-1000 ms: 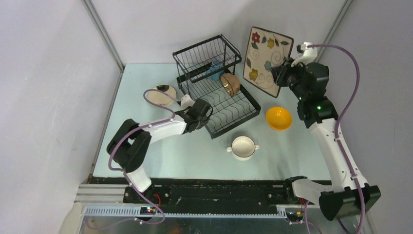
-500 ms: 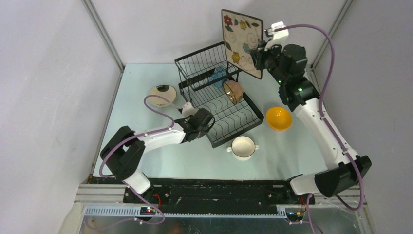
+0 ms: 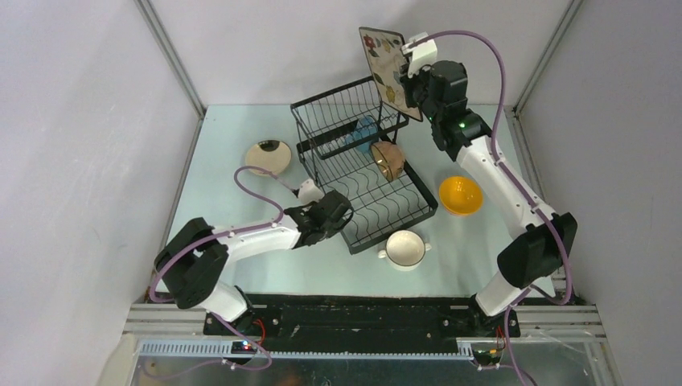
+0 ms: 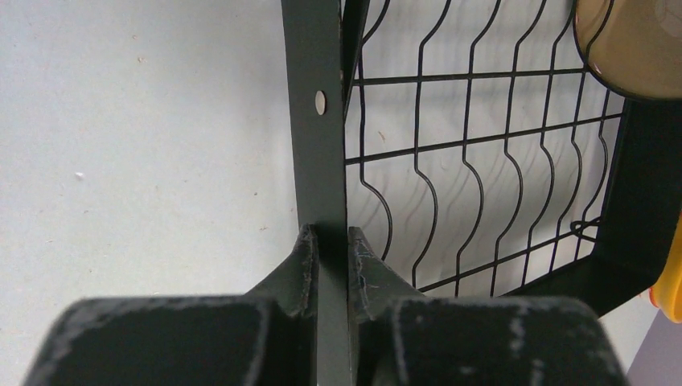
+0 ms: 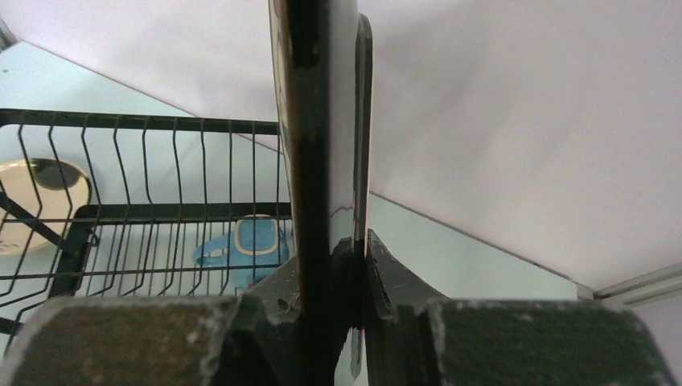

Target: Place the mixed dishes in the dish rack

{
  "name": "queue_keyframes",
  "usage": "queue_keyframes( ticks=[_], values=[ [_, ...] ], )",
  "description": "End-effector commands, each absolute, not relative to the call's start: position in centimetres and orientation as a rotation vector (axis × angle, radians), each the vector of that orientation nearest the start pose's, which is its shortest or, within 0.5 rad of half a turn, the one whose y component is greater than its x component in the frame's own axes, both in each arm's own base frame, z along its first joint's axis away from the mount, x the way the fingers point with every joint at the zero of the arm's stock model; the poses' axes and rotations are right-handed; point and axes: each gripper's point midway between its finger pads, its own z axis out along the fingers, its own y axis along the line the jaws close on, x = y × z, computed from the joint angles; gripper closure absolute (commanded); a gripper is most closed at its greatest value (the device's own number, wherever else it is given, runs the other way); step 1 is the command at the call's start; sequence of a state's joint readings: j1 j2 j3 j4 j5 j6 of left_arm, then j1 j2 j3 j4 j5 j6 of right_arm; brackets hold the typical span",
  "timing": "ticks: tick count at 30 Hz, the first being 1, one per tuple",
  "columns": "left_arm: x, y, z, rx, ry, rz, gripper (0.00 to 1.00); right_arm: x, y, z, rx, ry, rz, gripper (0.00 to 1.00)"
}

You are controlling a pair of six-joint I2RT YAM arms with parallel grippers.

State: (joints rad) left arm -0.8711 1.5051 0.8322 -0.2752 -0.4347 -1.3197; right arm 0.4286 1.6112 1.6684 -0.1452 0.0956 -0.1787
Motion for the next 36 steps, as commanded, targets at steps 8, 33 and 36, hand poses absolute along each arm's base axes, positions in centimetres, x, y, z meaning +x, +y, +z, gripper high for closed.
queue_keyframes(
  ticks=[8,33,36],
  values=[
    [27.0,-28.9,11.5,-0.717,2.220,-0.719,0.49,47.2,19.6,53.8,-0.288,1.172,0.102,1.00],
    [27.1,-24.3,15.1,-0.714,2.104,-0.645,0.44,50.3,21.6,48.6,-0.254,1.291,0.109,1.00],
    [27.1,-23.7,15.4,-0.714,2.090,-0.632,0.44,50.5,21.8,47.9,-0.257,1.305,0.109,1.00]
  ],
)
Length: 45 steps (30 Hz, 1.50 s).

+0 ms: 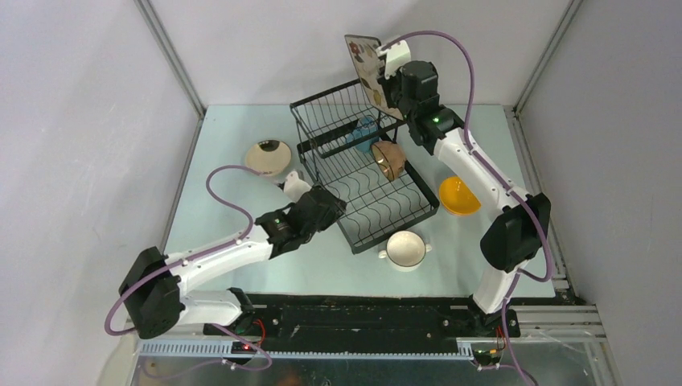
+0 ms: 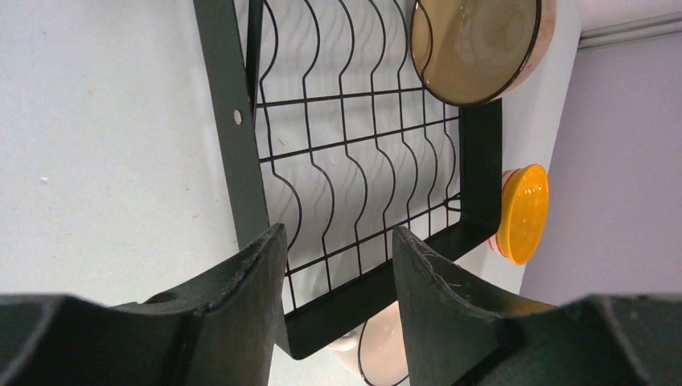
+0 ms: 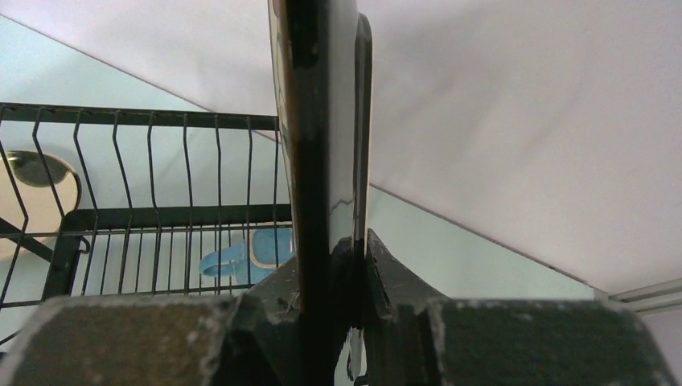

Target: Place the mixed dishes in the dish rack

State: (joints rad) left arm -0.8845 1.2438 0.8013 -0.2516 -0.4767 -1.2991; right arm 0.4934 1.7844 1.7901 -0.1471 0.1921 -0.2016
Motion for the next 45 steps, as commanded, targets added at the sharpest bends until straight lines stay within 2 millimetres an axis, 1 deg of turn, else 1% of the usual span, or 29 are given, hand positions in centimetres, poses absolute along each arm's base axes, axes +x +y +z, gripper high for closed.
queue_keyframes(
  ticks=[1,5,8,10,13,18,19,20,21,23,24,25,26,28,29,30,31,32,33,34,35,36,37,38,39,40,42,44,45],
  values=[
    [27.1,-23.5,15.5,-0.715,2.086,-0.627,0.44,50.6,21.8,47.8,-0.255,1.309,0.110,1.00],
    [27.3,-23.0,15.2,-0.720,2.086,-0.617,0.44,50.3,21.8,48.3,-0.237,1.305,0.116,1.00],
    [27.2,-23.0,14.8,-0.721,2.102,-0.621,0.45,50.5,21.7,47.9,-0.227,1.316,0.105,1.00],
    [27.2,-22.9,14.7,-0.722,2.103,-0.625,0.45,50.8,21.7,46.9,-0.233,1.331,0.120,1.00],
    [27.1,-22.6,14.7,-0.725,2.097,-0.624,0.44,51.1,21.1,45.2,-0.217,1.332,0.129,1.00],
    [26.9,-22.2,14.4,-0.731,2.102,-0.610,0.45,51.7,20.4,43.6,-0.197,1.335,0.142,0.99],
    [26.8,-22.1,14.2,-0.732,2.104,-0.605,0.44,51.8,20.5,43.0,-0.196,1.343,0.149,0.98],
    [26.9,-22.1,14.2,-0.734,2.104,-0.605,0.44,51.9,20.3,43.0,-0.189,1.336,0.152,0.97],
    [26.9,-22.1,14.2,-0.735,2.104,-0.604,0.44,51.9,20.3,42.4,-0.191,1.345,0.154,0.93],
    [26.9,-22.1,14.1,-0.735,2.106,-0.606,0.44,52.0,20.1,41.9,-0.183,1.348,0.152,0.83],
    [26.9,-22.1,14.1,-0.734,2.109,-0.603,0.44,51.9,20.0,41.7,-0.179,1.349,0.152,0.68],
    [26.9,-22.1,14.1,-0.735,2.110,-0.603,0.44,51.9,19.8,41.5,-0.173,1.351,0.148,0.59],
    [26.9,-22.0,14.0,-0.737,2.110,-0.602,0.44,51.7,19.8,41.4,-0.168,1.348,0.150,0.42],
    [26.9,-21.9,14.1,-0.738,2.109,-0.603,0.44,51.4,19.4,41.8,-0.157,1.344,0.147,0.29],
    [26.9,-21.9,14.1,-0.736,2.110,-0.601,0.44,51.3,19.4,41.9,-0.156,1.343,0.148,0.26],
    [26.9,-21.8,14.3,-0.737,2.106,-0.604,0.44,50.9,19.2,42.5,-0.151,1.338,0.150,0.20],
    [26.9,-21.8,14.4,-0.734,2.105,-0.606,0.44,50.7,19.1,42.6,-0.148,1.339,0.149,0.17],
    [27.0,-21.7,14.4,-0.735,2.105,-0.607,0.44,50.2,18.9,43.4,-0.144,1.331,0.158,0.13],
    [27.0,-21.7,14.4,-0.730,2.109,-0.610,0.44,49.9,18.9,43.7,-0.144,1.328,0.164,0.11],
    [27.0,-21.7,14.5,-0.731,2.108,-0.612,0.44,49.3,18.8,44.3,-0.142,1.323,0.176,0.07],
    [27.0,-21.7,14.4,-0.726,2.112,-0.612,0.44,49.0,18.8,44.3,-0.145,1.333,0.182,0.05],
    [27.1,-21.6,14.4,-0.727,2.114,-0.609,0.44,48.4,18.7,45.1,-0.142,1.325,0.193,0.02],
    [27.1,-21.5,14.2,-0.726,2.118,-0.606,0.44,47.7,18.7,45.5,-0.144,1.327,0.200,0.01],
    [27.1,-21.5,14.2,-0.723,2.120,-0.608,0.44,47.3,18.7,45.4,-0.143,1.335,0.207,0.01],
    [27.0,-21.4,14.1,-0.722,2.125,-0.609,0.44,46.5,18.6,45.9,-0.142,1.334,0.215,0.01],
    [27.1,-21.4,14.0,-0.722,2.125,-0.611,0.44,46.2,18.6,45.3,-0.139,1.348,0.224,0.00],
    [27.1,-21.3,13.9,-0.716,2.128,-0.616,0.44,44.7,18.5,45.0,-0.139,1.361,0.239,0.00],
    [27.1,-21.1,13.7,-0.701,2.128,-0.622,0.44,43.0,18.1,44.2,-0.110,1.385,0.265,0.00],
    [27.1,-20.9,13.5,-0.698,2.132,-0.621,0.44,41.9,17.6,43.3,-0.084,1.415,0.286,0.01]
  ],
)
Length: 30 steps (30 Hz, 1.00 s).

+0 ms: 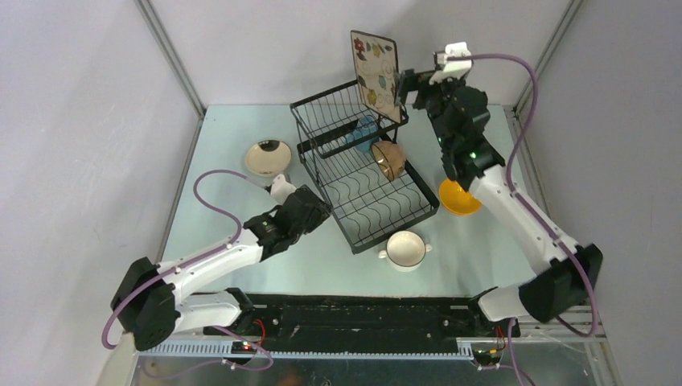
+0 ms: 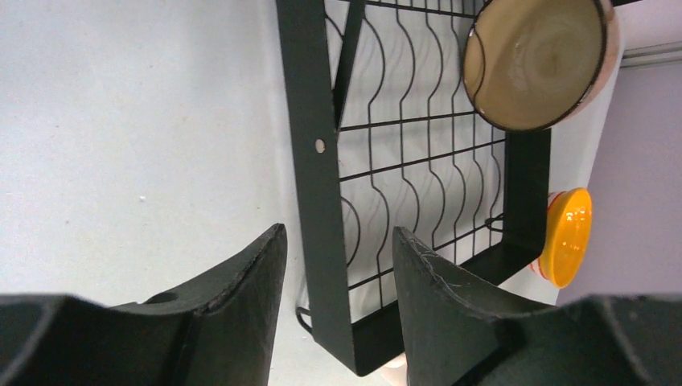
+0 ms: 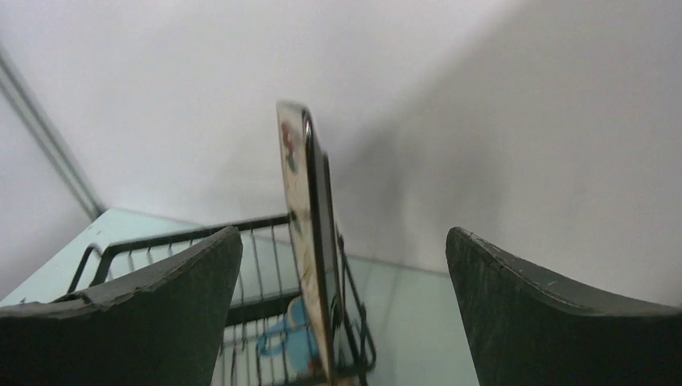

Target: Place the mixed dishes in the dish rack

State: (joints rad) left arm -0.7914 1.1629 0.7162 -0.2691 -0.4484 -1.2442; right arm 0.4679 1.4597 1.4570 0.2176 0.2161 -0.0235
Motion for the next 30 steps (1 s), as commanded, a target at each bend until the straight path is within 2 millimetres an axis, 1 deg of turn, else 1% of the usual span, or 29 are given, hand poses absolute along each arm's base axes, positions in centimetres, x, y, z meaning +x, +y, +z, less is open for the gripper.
queue_keyframes(
  ticks=[1,2,3,4,5,6,7,8,9,10,11,12,13,14,15,16,17,18,19,20,21,22,23,24,25,26,27,29,30],
  values=[
    [27.1,-20.9,13.5,-0.678,2.134,-0.629,0.44,41.3,17.3,42.5,-0.059,1.441,0.287,0.00],
    [27.1,-20.7,13.2,-0.670,2.139,-0.624,0.44,40.0,16.8,40.8,-0.027,1.492,0.309,0.00],
    [27.0,-20.9,13.0,-0.628,2.150,-0.638,0.44,39.4,16.6,39.8,-0.007,1.521,0.310,0.00],
    [27.2,-20.8,13.0,-0.618,2.150,-0.642,0.44,38.2,16.2,37.6,0.020,1.575,0.326,0.01],
    [27.1,-21.2,12.9,-0.577,2.163,-0.660,0.44,37.5,16.1,36.4,0.030,1.605,0.328,0.00],
    [27.2,-21.4,12.9,-0.560,2.164,-0.673,0.44,36.4,15.8,34.1,0.035,1.668,0.337,0.01],
    [27.0,-21.9,12.5,-0.510,2.193,-0.690,0.44,35.2,15.6,32.9,0.032,1.720,0.337,0.01],
    [27.2,-22.6,13.0,-0.474,2.178,-0.730,0.44,34.5,15.6,31.0,0.047,1.773,0.352,0.03],
    [26.5,-23.7,12.6,-0.353,2.214,-0.778,0.44,33.1,15.4,29.5,0.041,1.838,0.346,0.04],
    [26.7,-24.9,13.6,-0.297,2.175,-0.849,0.43,32.2,15.4,27.8,0.057,1.890,0.361,0.08],
    [26.1,-25.3,13.0,-0.251,2.195,-0.875,0.39,30.9,15.3,26.4,0.044,1.944,0.358,0.12],
    [26.1,-25.6,13.0,-0.249,2.182,-0.893,0.38,29.9,15.2,24.3,0.063,2.002,0.361,0.18],
    [25.8,-25.5,12.2,-0.257,2.197,-0.895,0.35,28.5,14.8,23.0,0.060,2.050,0.354,0.21],
    [25.9,-25.7,12.3,-0.256,2.180,-0.918,0.34,27.4,14.5,20.6,0.095,2.110,0.350,0.26],
    [25.6,-25.7,11.5,-0.260,2.198,-0.918,0.32,25.8,13.8,18.2,0.111,2.174,0.334,0.27],
    [25.6,-25.9,11.5,-0.261,2.194,-0.927,0.32,24.9,14.0,17.2,0.154,2.206,0.373,0.28],
    [25.4,-26.0,10.9,-0.255,2.210,-0.932,0.31,23.4,13.5,15.3,0.173,2.251,0.382,0.28],
    [25.3,-26.4,11.0,-0.247,2.208,-0.954,0.31,22.7,13.7,14.6,0.239,2.272,0.429,0.28],
    [25.2,-26.5,10.5,-0.244,2.221,-0.954,0.31,21.5,13.4,13.0,0.316,2.305,0.449,0.28],
    [25.2,-26.8,10.5,-0.237,2.221,-0.970,0.32,21.0,13.2,12.4,0.359,2.318,0.458,0.27],
    [25.1,-27.0,10.0,-0.233,2.234,-0.966,0.32,20.1,12.6,11.0,0.486,2.344,0.455,0.27],
    [25.1,-27.2,9.7,-0.229,2.238,-0.967,0.33,19.9,11.8,10.4,0.565,2.342,0.413,0.27],
    [25.1,-27.3,9.5,-0.226,2.242,-0.967,0.33,19.1,10.9,9.3,0.674,2.364,0.370,0.28],
    [25.0,-27.7,9.2,-0.220,2.250,-0.982,0.34,18.9,10.6,8.9,0.718,2.375,0.345,0.30],
    [25.0,-28.0,9.4,-0.214,2.244,-1.000,0.34,18.5,10.1,8.4,0.788,2.381,0.318,0.37],
    [24.9,-28.2,8.9,-0.213,2.259,-1.007,0.35,18.0,9.5,7.8,0.833,2.401,0.278,0.39],
    [25.0,-28.5,9.0,-0.210,2.249,-1.022,0.35,17.9,9.4,7.5,0.901,2.396,0.276,0.43],
    [25.1,-29.0,8.8,-0.199,2.245,-1.031,0.35,17.7,8.7,6.9,1.003,2.398,0.237,0.49],
    [25.2,-29.0,8.2,-0.199,2.256,-1.018,0.35,17.5,8.0,6.5,1.057,2.397,0.207,0.49]
  ],
)
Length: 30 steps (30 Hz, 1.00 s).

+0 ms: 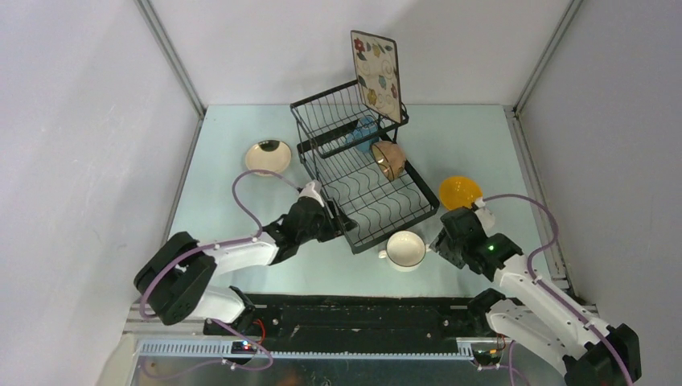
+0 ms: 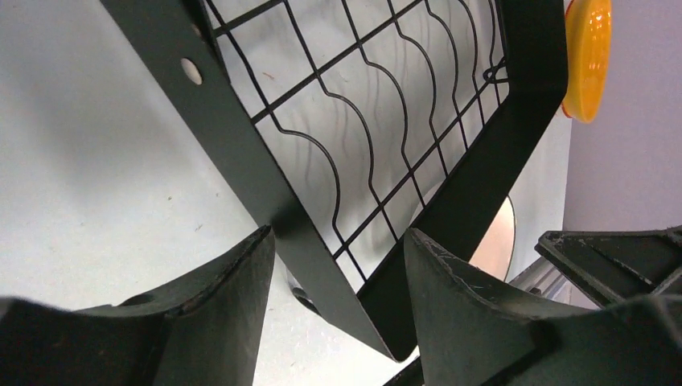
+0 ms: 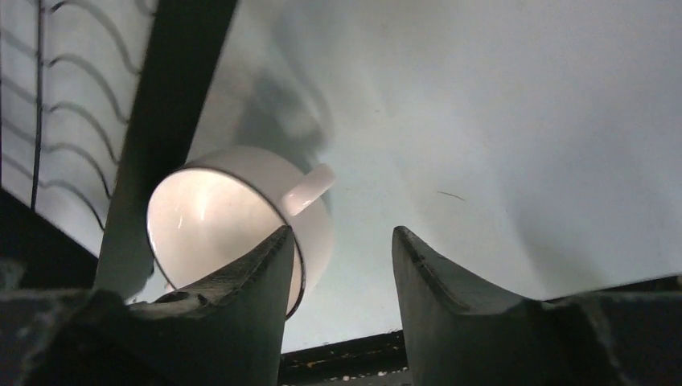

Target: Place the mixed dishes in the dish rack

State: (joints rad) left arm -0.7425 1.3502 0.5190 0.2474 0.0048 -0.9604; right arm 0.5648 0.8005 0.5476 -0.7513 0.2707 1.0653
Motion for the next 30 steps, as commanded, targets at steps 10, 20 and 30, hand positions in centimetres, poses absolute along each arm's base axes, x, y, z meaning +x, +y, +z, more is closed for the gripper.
queue_keyframes(
  ticks=[10,20,30],
  values=[
    [26.7,-29.9,7.8,-0.193,2.210,-1.012,0.43,19.4,8.6,5.2,1.341,2.307,0.437,0.55],
    [26.6,-28.8,9.2,-0.149,2.177,-0.964,0.40,20.4,10.5,4.0,1.454,2.265,0.533,0.54],
    [25.4,-26.5,11.5,-0.158,2.136,-0.930,0.36,21.6,10.3,4.5,1.466,2.195,0.526,0.43]
  ],
)
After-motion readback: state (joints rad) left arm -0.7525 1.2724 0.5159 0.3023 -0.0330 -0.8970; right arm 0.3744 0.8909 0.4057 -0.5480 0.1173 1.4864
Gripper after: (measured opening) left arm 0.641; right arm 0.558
